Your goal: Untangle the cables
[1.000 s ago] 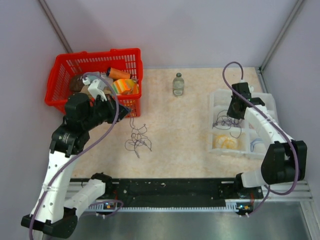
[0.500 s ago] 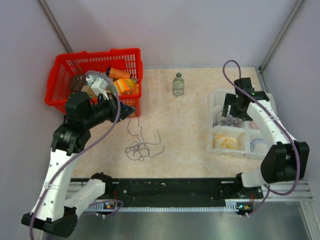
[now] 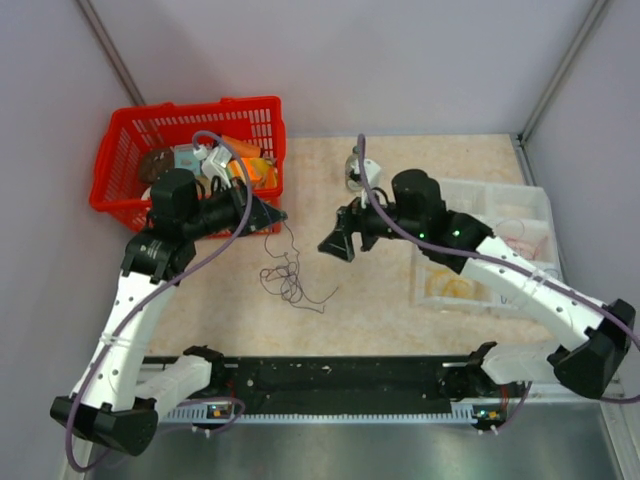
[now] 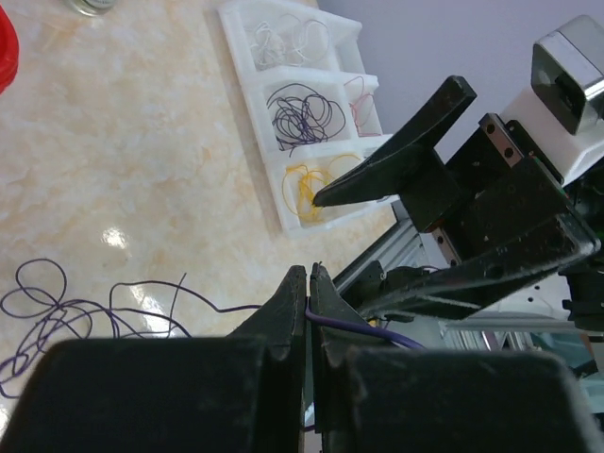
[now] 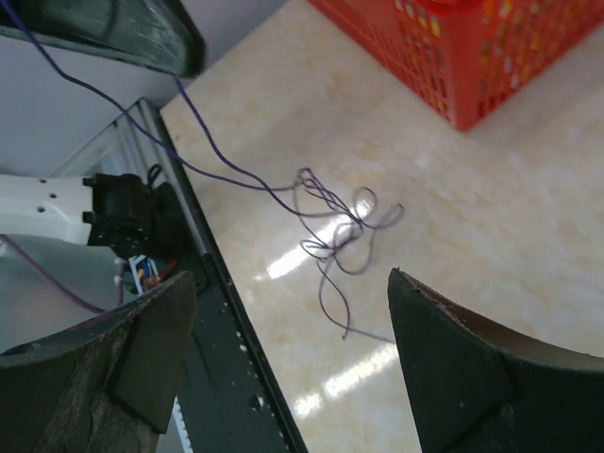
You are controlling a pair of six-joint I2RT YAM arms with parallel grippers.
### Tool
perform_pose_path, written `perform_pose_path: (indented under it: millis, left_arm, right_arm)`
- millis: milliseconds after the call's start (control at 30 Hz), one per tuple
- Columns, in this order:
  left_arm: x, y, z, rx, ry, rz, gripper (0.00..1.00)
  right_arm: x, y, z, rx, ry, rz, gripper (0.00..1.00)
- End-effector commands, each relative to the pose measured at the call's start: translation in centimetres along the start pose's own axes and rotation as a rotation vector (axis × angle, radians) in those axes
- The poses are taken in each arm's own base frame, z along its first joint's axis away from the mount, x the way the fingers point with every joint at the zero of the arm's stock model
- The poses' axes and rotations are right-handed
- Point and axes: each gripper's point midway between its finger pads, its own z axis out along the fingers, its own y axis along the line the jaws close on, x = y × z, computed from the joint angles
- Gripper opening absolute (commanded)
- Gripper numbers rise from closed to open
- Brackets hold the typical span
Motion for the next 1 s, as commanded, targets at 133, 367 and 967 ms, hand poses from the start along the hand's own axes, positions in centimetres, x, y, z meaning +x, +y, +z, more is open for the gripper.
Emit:
perform_pose_path:
  millis: [133, 367, 967]
  left_arm:
    - [-1.2, -3.0, -1.3, 0.095, -0.059, -0.012, 0.00]
    - [-3.0, -5.1, -2.9, 0.094, -0.134, -0.001, 0.00]
    - [-10.3, -7.2, -11.1, -0.206, -0.464, 0.218, 0.00]
  right_arm:
    - [-1.5, 6.4, 6.3, -0.205, -0.166, -0.063, 0.80]
    - [7.1, 2.2, 8.4, -0.077, -0.077, -0.012, 0.85]
    - [13.7, -3.6, 10.0, 0.162, 0.075, 0.134, 0.00]
